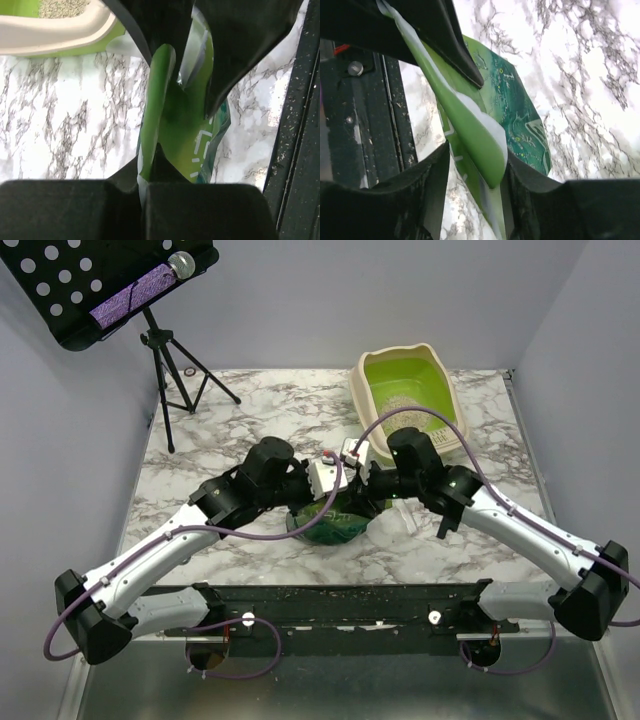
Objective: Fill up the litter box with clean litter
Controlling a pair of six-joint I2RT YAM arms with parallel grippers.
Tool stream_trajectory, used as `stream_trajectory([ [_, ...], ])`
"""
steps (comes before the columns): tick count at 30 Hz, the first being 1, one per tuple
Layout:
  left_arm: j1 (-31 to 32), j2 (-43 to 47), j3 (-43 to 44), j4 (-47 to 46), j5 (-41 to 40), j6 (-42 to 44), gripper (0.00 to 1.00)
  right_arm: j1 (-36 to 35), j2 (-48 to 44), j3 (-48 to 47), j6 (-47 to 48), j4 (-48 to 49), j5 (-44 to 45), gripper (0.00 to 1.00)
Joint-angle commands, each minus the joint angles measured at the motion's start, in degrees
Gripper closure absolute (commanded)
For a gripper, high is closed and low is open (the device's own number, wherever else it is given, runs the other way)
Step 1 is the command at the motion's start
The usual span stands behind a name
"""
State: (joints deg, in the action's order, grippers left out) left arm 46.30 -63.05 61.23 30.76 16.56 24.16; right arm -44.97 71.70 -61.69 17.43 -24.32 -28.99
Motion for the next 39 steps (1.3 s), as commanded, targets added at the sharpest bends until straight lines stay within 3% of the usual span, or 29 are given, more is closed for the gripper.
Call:
stream_trajectory([
  [1,0.01,2.39,-3.13,0.79,-5.22,-0.60,1.00,-0.56,-5.25,-1.94,-6.88,0.68,6.74,0.47],
  [5,0.01,5.38,-4.63,-1.23,-5.92,-1.40,1.00,-0.56,-9.29,-1.50,-7.33,-1.08,15.26,0.43],
  [11,0.01,12.32,-8.05,-5.18,-9.70,-1.57,1.00,-0.56,-10.09,-4.57,-4.34,-4.25,15.99,0.43],
  [13,0.01,15.04,-9.46,-6.59,-8.74,-2.36,1.00,-0.64,-8.52,-6.24,-2.76,-5.73,15.46,0.53],
  [16,0.01,21.54,-15.07,-11.50,-4.09,-2.01,1.00,-0.64,-6.32,-8.09,-1.44,-7.15,15.20,0.98],
  [17,0.01,23.56,-17.26,-13.43,-3.55,-2.62,1.00,-0.64,-5.70,-8.35,-1.17,-7.32,14.41,1.00],
  [22,0.10,30.08,-23.17,-18.71,-3.72,-3.24,1.00,-0.56,-2.27,-10.46,0.58,-10.92,8.70,0.99],
  [32,0.54,31.93,-25.72,-22.76,-1.44,-5.00,1.00,-1.08,-1.65,-9.85,1.73,-13.57,2.45,0.98],
  [35,0.80,31.85,-26.08,-22.94,-1.35,-5.18,1.00,-1.00,-2.09,-10.38,1.99,-13.91,1.23,0.67],
  [39,0.89,31.23,-26.08,-23.29,-0.91,-5.44,1.00,-1.52,-1.92,-10.64,2.52,-14.09,0.42,0.55],
])
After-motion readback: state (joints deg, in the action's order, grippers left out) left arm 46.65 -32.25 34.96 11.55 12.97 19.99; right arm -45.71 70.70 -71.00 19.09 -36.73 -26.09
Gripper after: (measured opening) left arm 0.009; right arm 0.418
